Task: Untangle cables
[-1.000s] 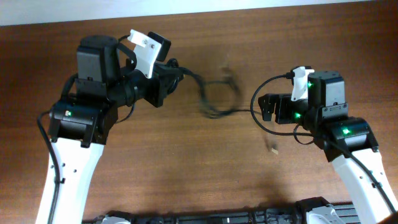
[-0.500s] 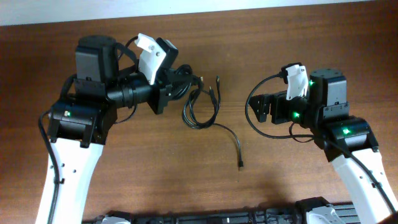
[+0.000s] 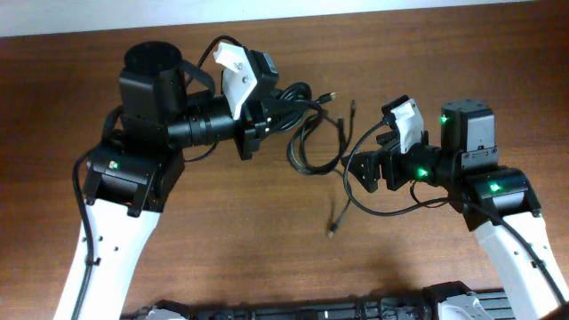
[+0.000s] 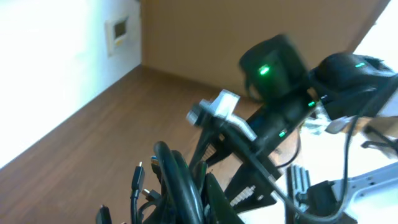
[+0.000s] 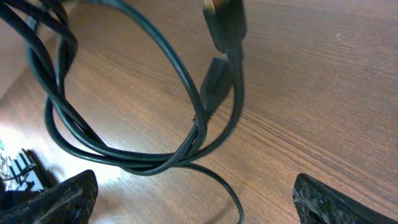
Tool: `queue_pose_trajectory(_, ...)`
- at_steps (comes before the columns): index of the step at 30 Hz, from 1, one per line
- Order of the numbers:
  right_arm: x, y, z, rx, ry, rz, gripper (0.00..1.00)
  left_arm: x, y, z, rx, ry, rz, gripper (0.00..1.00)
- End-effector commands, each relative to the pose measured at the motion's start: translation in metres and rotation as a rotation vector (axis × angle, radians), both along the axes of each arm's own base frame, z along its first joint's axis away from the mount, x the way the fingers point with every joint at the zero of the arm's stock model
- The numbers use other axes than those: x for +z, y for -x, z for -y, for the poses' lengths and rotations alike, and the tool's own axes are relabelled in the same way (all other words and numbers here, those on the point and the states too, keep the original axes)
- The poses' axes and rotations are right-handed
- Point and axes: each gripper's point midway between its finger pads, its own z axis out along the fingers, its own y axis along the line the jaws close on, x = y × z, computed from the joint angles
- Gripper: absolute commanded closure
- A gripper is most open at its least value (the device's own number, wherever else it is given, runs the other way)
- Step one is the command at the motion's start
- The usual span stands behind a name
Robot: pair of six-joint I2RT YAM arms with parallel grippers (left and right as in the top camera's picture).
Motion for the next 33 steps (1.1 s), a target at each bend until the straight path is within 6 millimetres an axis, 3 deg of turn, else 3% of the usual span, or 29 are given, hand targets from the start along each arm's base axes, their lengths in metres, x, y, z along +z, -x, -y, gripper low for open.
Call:
queue_pose_trajectory(1, -0.001, 0.001, -0.002, 0.028, 0.0, 0.011, 0.04, 0.026, 0.023, 0.002, -0.09, 0.064, 0.043, 1.0)
queue_pose_trajectory(4, -0.004, 0.0, -0.003, 0.032, -0.005, -0.005, 0.09, 0.032, 0.027, 0.004, -0.121, 0.086, 0.045, 1.0)
queue_pose_trajectory(8, -0.006, 0.004, -0.015, 0.098, -0.074, -0.046, 0.32, 0.034, 0.029, 0.004, -0.133, 0.092, 0.051, 1.0)
queue_pose_trajectory(12, 0.0, 0.008, -0.026, 0.162, -0.144, -0.056, 0.4, 0.036, 0.029, 0.004, -0.133, 0.094, 0.061, 1.0)
queue_pose_trajectory(18, 0.015, 0.011, -0.036, 0.226, -0.211, -0.011, 0.82, 0.036, 0.028, 0.004, -0.133, 0.095, 0.065, 1.0)
queue_pose_trajectory(20, 0.015, 0.011, -0.036, 0.229, -0.215, -0.011, 0.89, 0.038, 0.028, 0.004, -0.134, 0.099, 0.076, 1.0)
queue_pose_trajectory(22, 0.016, 0.01, -0.036, 0.227, -0.211, -0.006, 0.88, 0.039, 0.028, 0.004, -0.133, 0.101, 0.078, 1.0)
queue_pose_trajectory(23, 0.014, 0.008, -0.035, 0.216, -0.2, -0.005, 0.72, 0.04, 0.028, 0.005, -0.131, 0.108, 0.07, 1.0)
queue_pose_trajectory(24, 0.008, 0.003, -0.029, 0.179, -0.16, -0.004, 0.64, 0.041, 0.027, 0.005, -0.131, 0.11, 0.074, 1.0)
queue_pose_trajectory(27, -0.001, -0.004, -0.02, 0.117, -0.097, -0.009, 0.5, 0.042, 0.029, 0.005, -0.139, 0.112, 0.074, 1.0)
queue_pose_trajectory(33, -0.001, -0.005, -0.019, 0.115, -0.095, -0.008, 0.48, 0.044, 0.045, 0.017, -0.207, 0.121, 0.078, 1.0)
